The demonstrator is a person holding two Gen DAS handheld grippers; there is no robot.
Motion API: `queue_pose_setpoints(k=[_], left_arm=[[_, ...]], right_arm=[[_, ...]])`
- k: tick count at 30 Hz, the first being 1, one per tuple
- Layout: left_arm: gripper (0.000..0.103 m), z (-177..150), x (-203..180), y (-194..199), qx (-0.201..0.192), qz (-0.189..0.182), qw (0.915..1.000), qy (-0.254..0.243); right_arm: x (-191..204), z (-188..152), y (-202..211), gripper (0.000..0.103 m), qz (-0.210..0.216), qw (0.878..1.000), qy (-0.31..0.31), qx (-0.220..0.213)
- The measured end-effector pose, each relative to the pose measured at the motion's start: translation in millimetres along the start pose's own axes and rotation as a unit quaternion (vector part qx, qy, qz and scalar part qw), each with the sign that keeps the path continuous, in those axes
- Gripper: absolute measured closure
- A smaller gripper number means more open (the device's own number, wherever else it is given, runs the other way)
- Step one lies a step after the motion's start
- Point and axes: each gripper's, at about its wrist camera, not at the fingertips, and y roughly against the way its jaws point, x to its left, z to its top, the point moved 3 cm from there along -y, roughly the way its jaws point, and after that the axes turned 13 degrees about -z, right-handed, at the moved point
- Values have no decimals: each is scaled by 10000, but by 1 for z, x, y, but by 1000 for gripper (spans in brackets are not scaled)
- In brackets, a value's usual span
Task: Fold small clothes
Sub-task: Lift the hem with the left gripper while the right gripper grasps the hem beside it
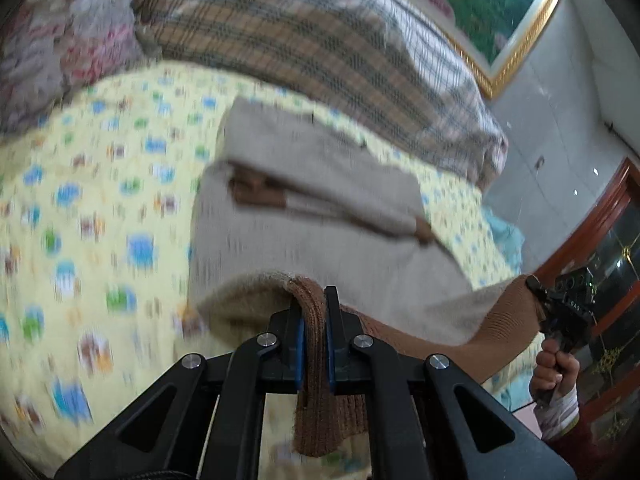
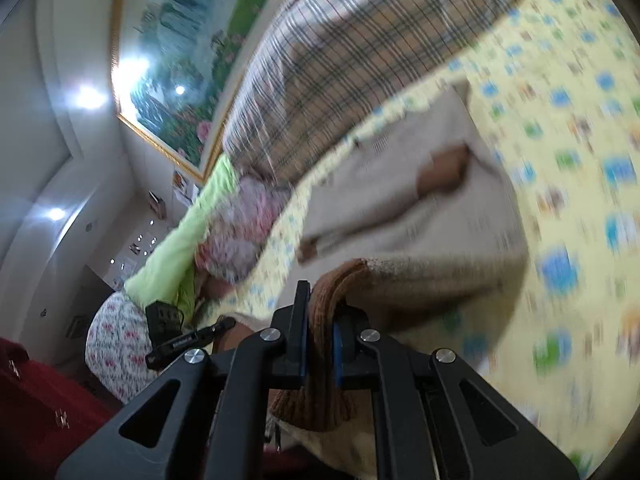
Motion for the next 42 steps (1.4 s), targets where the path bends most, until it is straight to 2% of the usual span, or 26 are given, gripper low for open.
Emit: queue_pose_setpoints(k=[5,11,22,29,34,42], left_arm=[[97,52,8,-6,-437,15,9990,-125],[97,108,31,-36,-726,159,9972,-127],[97,186,89,-122,-691,449,9964,197],[97,215,115,-173,-571,615,9959,326],[97,227,120,-197,-541,620,9963,236],[96,226,145,-239,-310,1004,9942,243]], right_arm=[[13,56,-20,93,-14,9990,87,-435],[3,110,-55,93,-249,9970,-135,-723],[-28,189,-157,93,-1073,9910,-381,-701],[-54,219,-206,93,-1504,9853,-454,-666],[-75,221,-218,93,-1780,9784,-613,-852],[-106,221,-246,93,-2407,9640,-809,-786]])
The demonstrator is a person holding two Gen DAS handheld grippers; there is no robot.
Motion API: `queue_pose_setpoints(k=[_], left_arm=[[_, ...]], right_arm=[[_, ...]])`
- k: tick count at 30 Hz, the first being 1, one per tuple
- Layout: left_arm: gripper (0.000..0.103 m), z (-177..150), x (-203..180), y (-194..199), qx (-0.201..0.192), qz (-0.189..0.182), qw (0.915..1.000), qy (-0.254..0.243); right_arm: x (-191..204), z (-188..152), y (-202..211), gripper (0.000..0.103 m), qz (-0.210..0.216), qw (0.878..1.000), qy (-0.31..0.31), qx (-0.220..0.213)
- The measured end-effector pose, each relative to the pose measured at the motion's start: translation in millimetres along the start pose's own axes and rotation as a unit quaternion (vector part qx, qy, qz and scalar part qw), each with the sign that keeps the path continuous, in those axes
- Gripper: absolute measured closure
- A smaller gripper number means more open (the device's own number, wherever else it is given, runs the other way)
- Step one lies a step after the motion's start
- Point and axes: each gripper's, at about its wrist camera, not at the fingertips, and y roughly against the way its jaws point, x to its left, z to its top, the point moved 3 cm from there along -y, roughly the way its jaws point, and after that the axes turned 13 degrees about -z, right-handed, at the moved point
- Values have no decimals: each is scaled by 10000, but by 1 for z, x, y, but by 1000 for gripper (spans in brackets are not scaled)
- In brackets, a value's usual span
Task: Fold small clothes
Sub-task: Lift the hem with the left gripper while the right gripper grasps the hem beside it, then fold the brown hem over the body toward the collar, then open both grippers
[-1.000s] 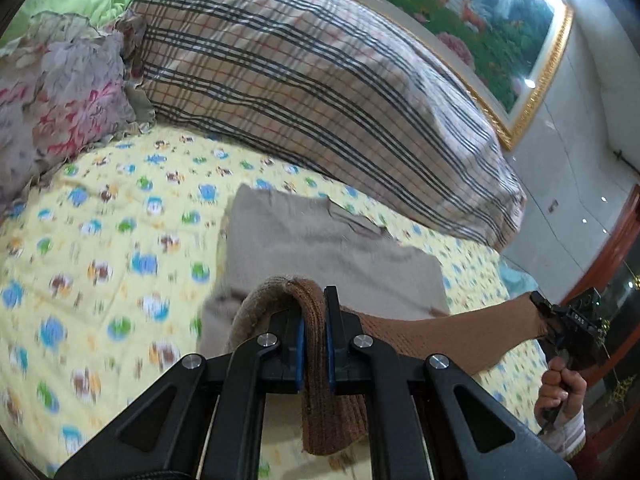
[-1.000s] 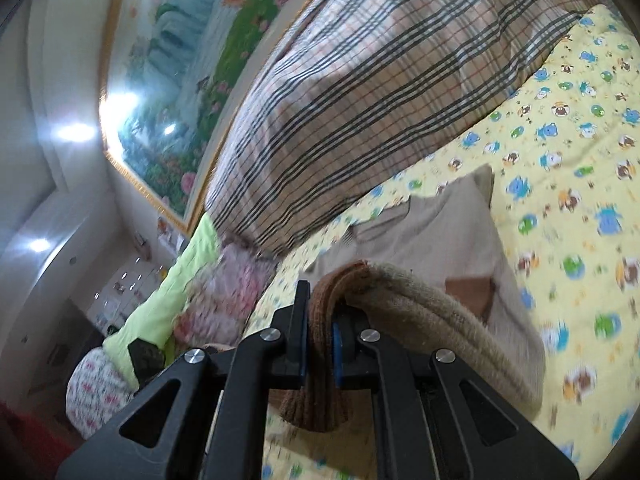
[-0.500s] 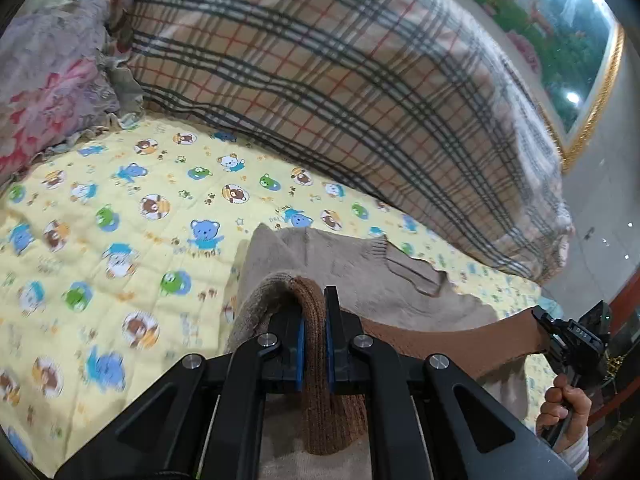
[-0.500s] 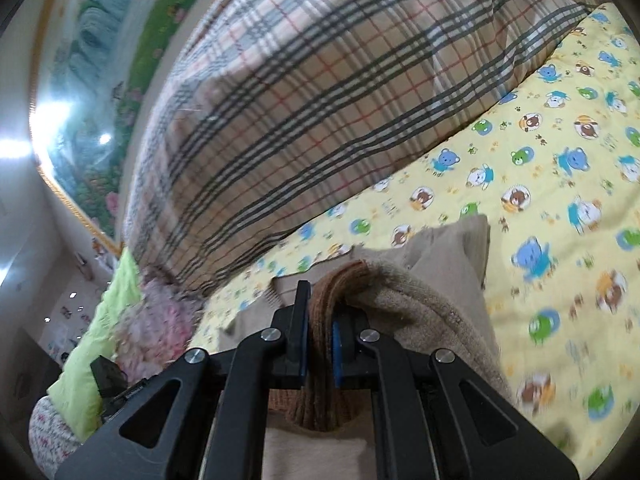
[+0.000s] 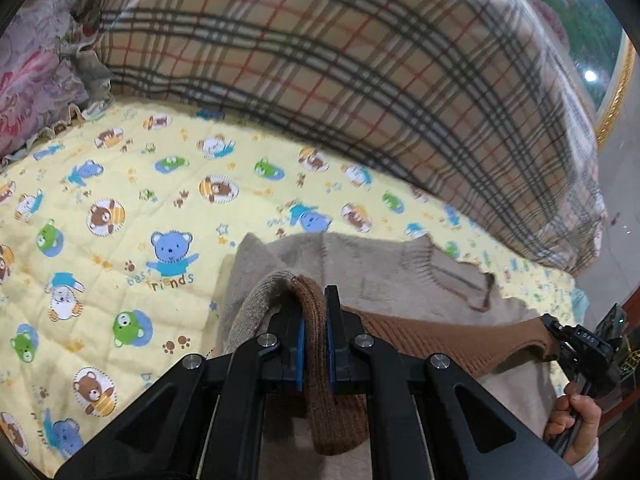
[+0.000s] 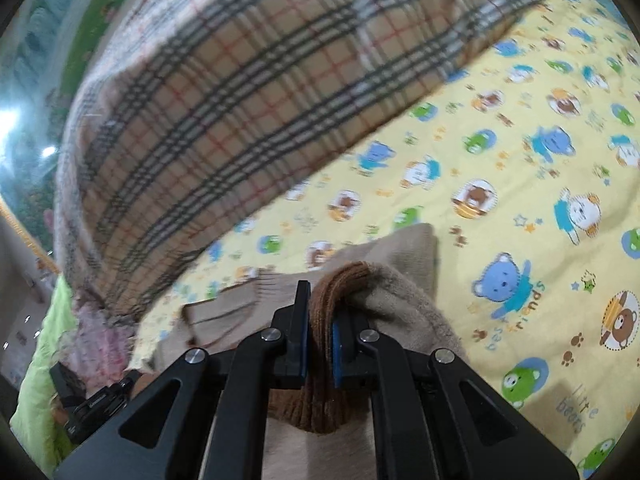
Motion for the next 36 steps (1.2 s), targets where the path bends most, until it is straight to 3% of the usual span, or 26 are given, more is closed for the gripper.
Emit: queue_pose_setpoints(k=[8,10,11,12,13,14,15,17,20,25,27,30,34,36], left_arm=[[89,0,-1,1,43,139,9998,-106],[87,1,-7,12,3,214,9995,-238],[86,2,-10,17,-33,230,9993,-291],[79,3,-13,23,-67,248,9991,-336],[70,5,-14,30,-118,325,9987,-385],[39,7,-14,38,-239,548,9973,-437],[20,10,-12,49,-445,874,9942,-449],[21,15,-9,64,-611,911,9932,-390],[22,13,-11,80,-550,531,9970,-146],[22,-33,-60,80,68,-233,9972,-705],[23,-58,-80,74,419,-711,9926,-890],[23,-84,-97,59,764,-898,9868,-1107],[23,-92,-86,29,1116,-712,9857,-1046],[24,-89,-78,13,1340,-572,9836,-1065]], right_arm=[[-10,1,-8,90,25,9995,-242,179],[-8,4,-1,85,59,9997,-212,118],[-7,6,6,77,31,9998,-195,47],[-7,8,11,62,-1,9998,-181,-34],[-7,10,18,54,-26,9998,-170,-139],[-9,13,27,47,-64,9994,-173,-277],[-10,15,35,47,-82,9991,-181,-379],[-11,16,46,47,-55,9990,-181,-404],[-2,8,60,47,155,9992,45,-369],[42,-30,67,47,630,9896,1291,-11],[66,-53,62,47,931,9763,1930,297],[97,-84,56,47,1211,9503,2798,634],[119,-107,28,47,1427,9265,3210,1351],[124,-117,-1,47,1254,9132,3405,1854]])
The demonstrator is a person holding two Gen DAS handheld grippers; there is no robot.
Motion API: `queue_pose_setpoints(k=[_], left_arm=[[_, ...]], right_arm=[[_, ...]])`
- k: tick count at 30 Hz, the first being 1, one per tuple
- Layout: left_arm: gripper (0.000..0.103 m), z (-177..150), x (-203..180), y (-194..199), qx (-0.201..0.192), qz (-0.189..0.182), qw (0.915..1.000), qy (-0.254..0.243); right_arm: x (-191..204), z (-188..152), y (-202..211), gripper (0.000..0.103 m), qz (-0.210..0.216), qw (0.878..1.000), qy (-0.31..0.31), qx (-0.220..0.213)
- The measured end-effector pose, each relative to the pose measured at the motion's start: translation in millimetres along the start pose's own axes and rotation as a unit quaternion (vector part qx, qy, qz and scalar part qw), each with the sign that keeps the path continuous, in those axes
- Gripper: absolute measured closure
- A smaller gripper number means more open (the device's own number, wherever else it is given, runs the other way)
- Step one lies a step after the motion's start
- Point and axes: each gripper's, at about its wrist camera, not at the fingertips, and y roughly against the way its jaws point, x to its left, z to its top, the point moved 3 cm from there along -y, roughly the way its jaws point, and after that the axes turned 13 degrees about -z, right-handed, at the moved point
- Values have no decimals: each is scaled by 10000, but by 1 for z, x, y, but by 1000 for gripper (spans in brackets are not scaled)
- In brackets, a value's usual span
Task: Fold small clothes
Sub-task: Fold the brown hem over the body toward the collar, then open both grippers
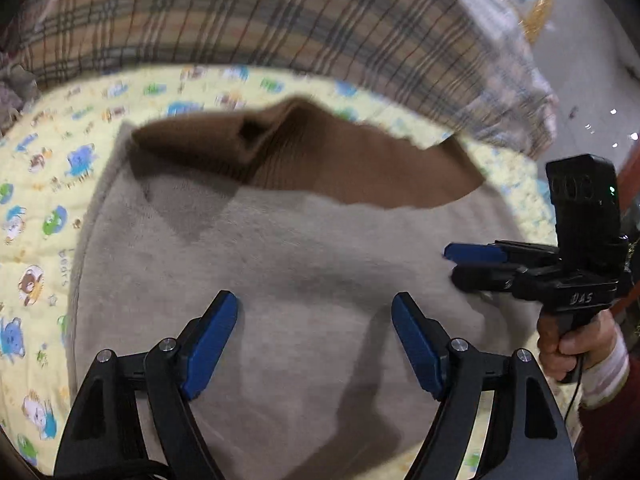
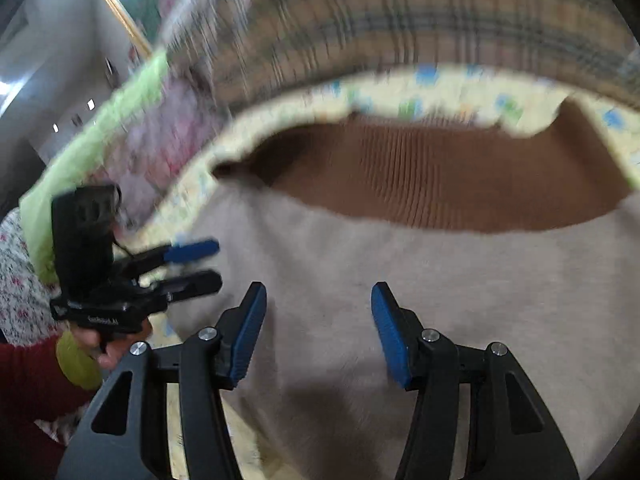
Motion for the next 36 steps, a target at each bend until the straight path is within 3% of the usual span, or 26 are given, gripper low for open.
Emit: queue_pose_setpoints(k=[2,4,6,7,9,11,13,15,19,20,23,27,31,34,36], left_arm=[[23,9,6,-6,-21,226,9996,-192],[24,25,19,-11,-97,549,9981,-258],[21,45,36,-14,-270,664,9973,-175],[21,54,45,-13,-351,739,9966,-108],[29,70,66,-14,-427,1015,9938,127],[34,83,84,-10,-553,1086,9919,368],[40,89,97,-3,-715,1068,9899,602],[54,88,105,5,-797,1082,9880,766],[53,66,93,32,-957,1030,9856,940],[48,57,84,41,-958,1020,9857,935],[42,25,49,61,-975,674,9899,772],[36,-23,13,66,-672,324,9955,587],[36,-46,15,60,-430,577,9959,549],[36,-55,26,66,-366,872,9941,529],[38,-59,36,71,-325,1055,9923,557]], right_arm=[[-9,6,-27,50,-146,9991,73,391],[-22,22,-31,51,-366,9992,-8,160],[-43,42,-33,69,-1209,9926,-141,-39],[-51,49,-32,69,-1385,9900,-244,-122],[-75,62,-28,71,-2111,9752,-522,-408],[-104,65,-24,72,-2092,9693,-1161,-562],[-133,61,-8,72,-2641,9450,-1757,-797],[-157,51,12,72,-2433,9318,-2454,-1109],[-146,35,45,70,-2318,9312,-2438,-1403],[-139,27,57,68,-2324,9312,-2382,-1484],[-110,-1,85,57,-1635,9464,-2273,-1610],[-67,-44,89,44,-1358,9631,-1872,-1379],[-67,-90,80,44,-1846,9641,-1732,-805],[-85,-119,93,46,-2436,9485,-1900,-695],[-95,-131,105,47,-2156,9495,-2116,-850]])
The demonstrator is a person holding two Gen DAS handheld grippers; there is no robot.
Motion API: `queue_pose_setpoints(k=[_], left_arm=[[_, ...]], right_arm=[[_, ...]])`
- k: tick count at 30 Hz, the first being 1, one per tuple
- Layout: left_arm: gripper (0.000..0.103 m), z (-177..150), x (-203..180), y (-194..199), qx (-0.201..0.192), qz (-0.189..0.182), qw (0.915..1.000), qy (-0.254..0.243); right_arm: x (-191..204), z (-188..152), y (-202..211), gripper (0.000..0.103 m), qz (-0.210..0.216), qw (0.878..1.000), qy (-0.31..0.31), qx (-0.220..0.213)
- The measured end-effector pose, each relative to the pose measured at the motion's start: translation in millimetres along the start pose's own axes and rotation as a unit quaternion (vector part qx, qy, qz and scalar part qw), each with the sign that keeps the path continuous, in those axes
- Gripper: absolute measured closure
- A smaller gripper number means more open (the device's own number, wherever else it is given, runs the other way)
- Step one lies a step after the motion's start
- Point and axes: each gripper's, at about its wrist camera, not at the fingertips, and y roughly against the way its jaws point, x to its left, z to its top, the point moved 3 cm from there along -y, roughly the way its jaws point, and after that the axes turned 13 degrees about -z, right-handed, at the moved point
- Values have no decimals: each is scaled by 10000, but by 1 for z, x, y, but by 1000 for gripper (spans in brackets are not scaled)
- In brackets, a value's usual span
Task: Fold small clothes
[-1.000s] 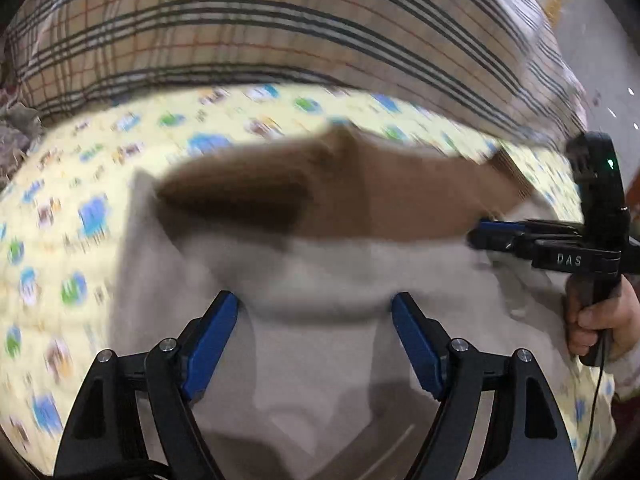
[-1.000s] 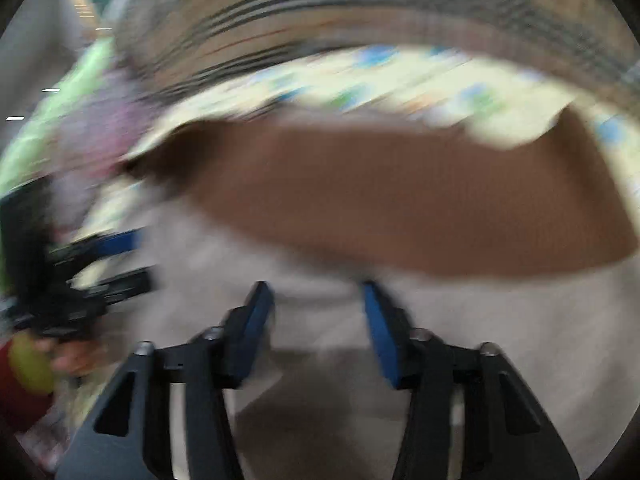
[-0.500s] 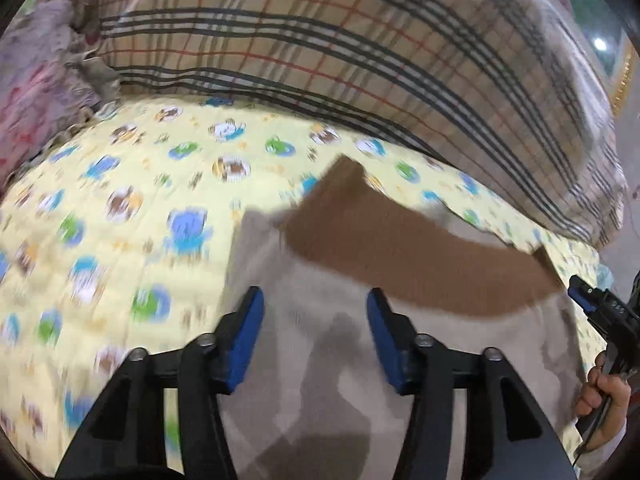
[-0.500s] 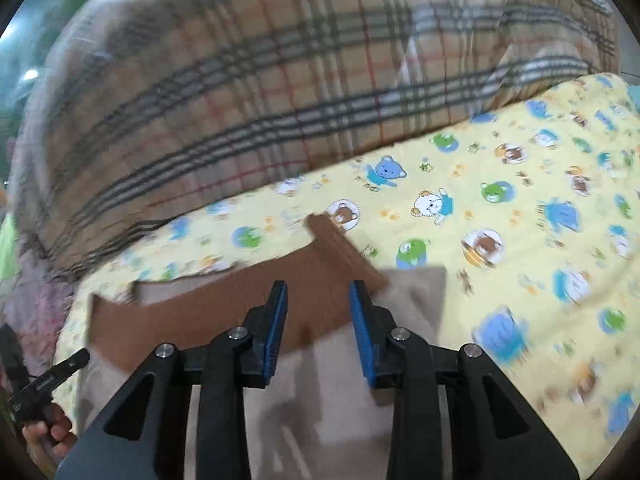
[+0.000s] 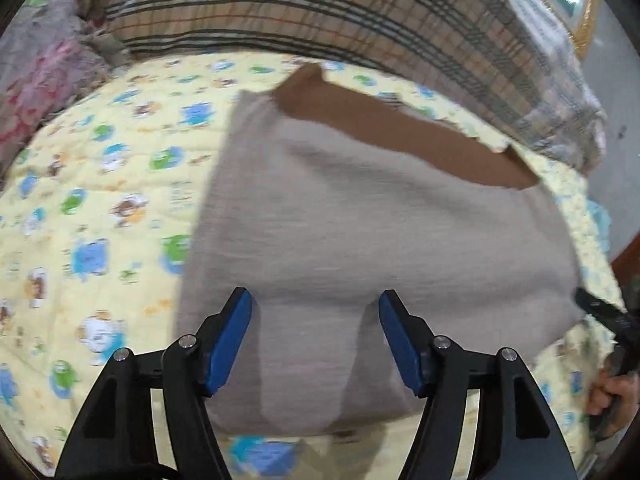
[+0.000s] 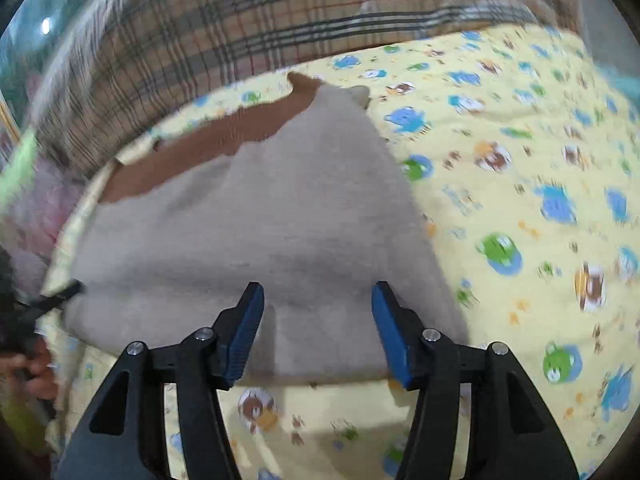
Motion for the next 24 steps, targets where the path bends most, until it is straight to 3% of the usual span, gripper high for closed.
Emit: queue_pose_setpoints(k=[4,6,10,19,24], left_arm=[[39,-7,11,17,-84,160,9998,105],[38,-16,16,32,-176,60,9993,323],[35,-32,19,53,-271,-209,9962,798],[24,-74,9,77,-547,-363,9880,1401],[24,-81,15,58,-538,-461,9809,1810]], right_arm=[[-14,-2,14,47,-423,9988,-95,-224],[-22,-6,23,46,-553,9976,-267,-306],[-23,-13,36,46,36,9969,-549,-561],[24,-22,52,45,1430,9814,-214,-1261],[38,-35,51,45,1594,9791,75,-1258]])
